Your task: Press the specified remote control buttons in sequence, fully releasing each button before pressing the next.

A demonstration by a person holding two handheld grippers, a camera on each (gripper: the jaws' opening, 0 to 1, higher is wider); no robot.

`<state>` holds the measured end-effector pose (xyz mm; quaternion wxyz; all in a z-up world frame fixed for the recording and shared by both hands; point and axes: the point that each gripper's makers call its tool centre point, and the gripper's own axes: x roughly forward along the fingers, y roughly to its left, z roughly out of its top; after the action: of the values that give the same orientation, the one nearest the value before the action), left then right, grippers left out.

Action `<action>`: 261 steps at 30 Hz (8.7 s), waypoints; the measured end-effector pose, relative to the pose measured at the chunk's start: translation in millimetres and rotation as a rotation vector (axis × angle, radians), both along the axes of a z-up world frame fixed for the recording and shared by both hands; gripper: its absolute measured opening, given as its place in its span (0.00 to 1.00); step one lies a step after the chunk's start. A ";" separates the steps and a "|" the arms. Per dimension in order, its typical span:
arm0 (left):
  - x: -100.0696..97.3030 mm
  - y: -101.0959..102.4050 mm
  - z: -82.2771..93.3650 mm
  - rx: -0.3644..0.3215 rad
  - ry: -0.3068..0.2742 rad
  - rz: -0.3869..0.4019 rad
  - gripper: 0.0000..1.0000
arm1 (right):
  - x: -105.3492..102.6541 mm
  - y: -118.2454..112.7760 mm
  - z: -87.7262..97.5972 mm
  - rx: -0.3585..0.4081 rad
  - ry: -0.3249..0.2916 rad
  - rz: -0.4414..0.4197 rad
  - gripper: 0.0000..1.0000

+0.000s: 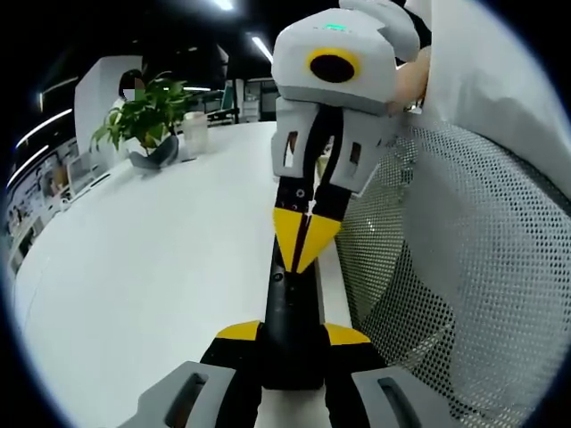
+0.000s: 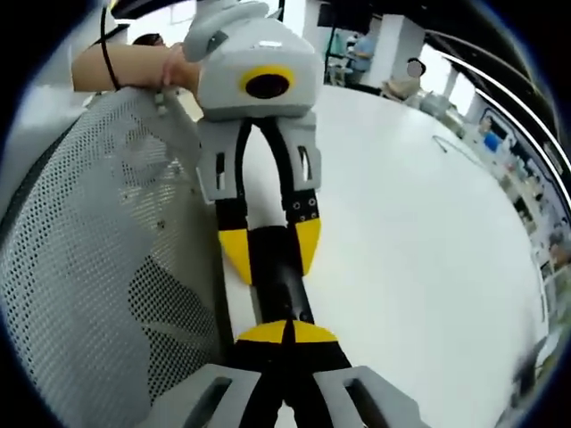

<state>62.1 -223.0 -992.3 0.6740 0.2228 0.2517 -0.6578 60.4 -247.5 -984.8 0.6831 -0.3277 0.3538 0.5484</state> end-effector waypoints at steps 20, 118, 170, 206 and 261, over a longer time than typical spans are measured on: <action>0.6 -0.3 -0.1 0.003 -0.005 -0.002 0.24 | 4.5 4.2 -1.4 -0.015 -0.005 -0.037 0.00; 0.4 -1.6 1.1 0.035 -0.017 0.033 0.24 | 0.0 27.9 -1.9 -0.131 -0.014 0.207 0.00; 1.6 0.5 3.9 0.024 -0.013 0.122 0.25 | -3.4 19.8 1.3 0.108 0.032 0.082 0.19; 1.1 -0.4 3.0 0.021 -0.013 0.129 0.26 | -0.9 -20.4 -10.8 0.048 0.031 0.098 0.22; 34.8 103.7 167.2 -0.399 -0.408 0.874 0.94 | -0.5 -15.6 -10.1 0.085 0.039 0.054 0.22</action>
<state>97.0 -119.3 -825.1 0.9504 0.0878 0.0543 -0.2934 59.9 -263.1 -994.9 0.6744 -0.2969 0.3344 0.5876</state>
